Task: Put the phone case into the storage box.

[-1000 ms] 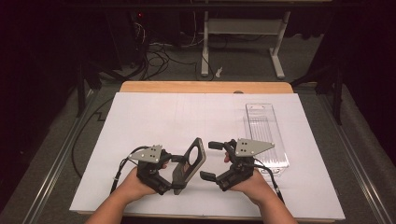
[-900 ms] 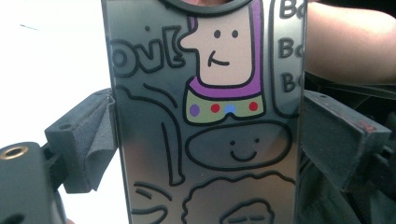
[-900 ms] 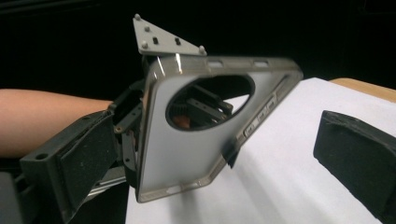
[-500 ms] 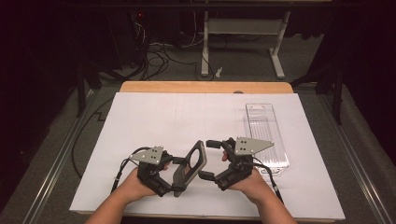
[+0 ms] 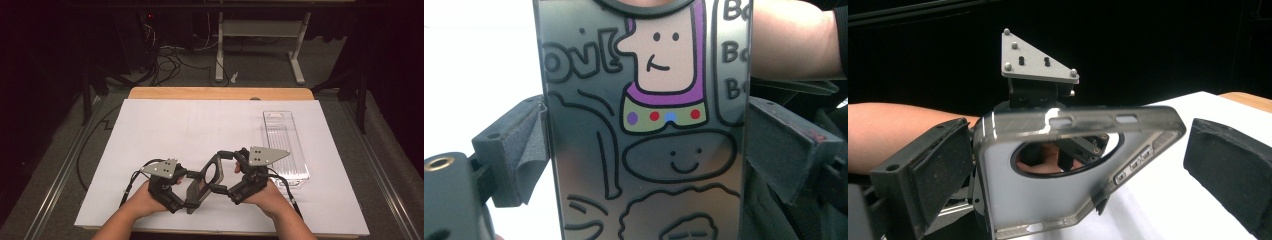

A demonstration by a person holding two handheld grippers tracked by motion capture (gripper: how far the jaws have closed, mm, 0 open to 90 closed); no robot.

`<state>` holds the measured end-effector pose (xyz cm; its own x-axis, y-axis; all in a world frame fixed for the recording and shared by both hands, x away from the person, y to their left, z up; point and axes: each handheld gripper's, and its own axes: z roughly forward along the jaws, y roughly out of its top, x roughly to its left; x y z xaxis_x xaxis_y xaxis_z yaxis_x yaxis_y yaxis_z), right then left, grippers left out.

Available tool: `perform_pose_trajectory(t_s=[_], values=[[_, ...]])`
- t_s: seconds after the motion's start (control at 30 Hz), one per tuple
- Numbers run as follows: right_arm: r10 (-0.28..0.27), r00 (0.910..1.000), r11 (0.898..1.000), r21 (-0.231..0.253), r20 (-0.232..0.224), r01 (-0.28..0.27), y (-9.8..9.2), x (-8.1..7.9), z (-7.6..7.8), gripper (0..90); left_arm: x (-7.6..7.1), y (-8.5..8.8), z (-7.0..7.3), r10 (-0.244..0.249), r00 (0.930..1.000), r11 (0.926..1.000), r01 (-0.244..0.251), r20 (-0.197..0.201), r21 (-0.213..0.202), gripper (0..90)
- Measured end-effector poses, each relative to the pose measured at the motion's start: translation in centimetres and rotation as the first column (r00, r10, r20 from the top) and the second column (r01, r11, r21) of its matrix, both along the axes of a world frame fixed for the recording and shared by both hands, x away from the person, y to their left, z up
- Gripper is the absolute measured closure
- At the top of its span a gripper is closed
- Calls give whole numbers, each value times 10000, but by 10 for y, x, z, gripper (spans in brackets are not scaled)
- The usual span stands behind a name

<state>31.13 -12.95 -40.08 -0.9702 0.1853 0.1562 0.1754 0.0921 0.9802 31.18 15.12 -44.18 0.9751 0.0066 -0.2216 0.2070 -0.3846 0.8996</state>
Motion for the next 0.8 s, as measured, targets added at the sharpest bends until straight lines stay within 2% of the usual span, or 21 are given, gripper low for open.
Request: perform_pose_trajectory(t_s=[0.4,0.8], values=[[282,9996,9996,66,-81,-282,4,1,-2,45,0,-1,0,-103,9999,9999,103,7,25,126],[334,9993,9993,182,-145,-331,3,2,-2,101,-1,-2,-1,-110,9999,9999,110,7,39,126]])
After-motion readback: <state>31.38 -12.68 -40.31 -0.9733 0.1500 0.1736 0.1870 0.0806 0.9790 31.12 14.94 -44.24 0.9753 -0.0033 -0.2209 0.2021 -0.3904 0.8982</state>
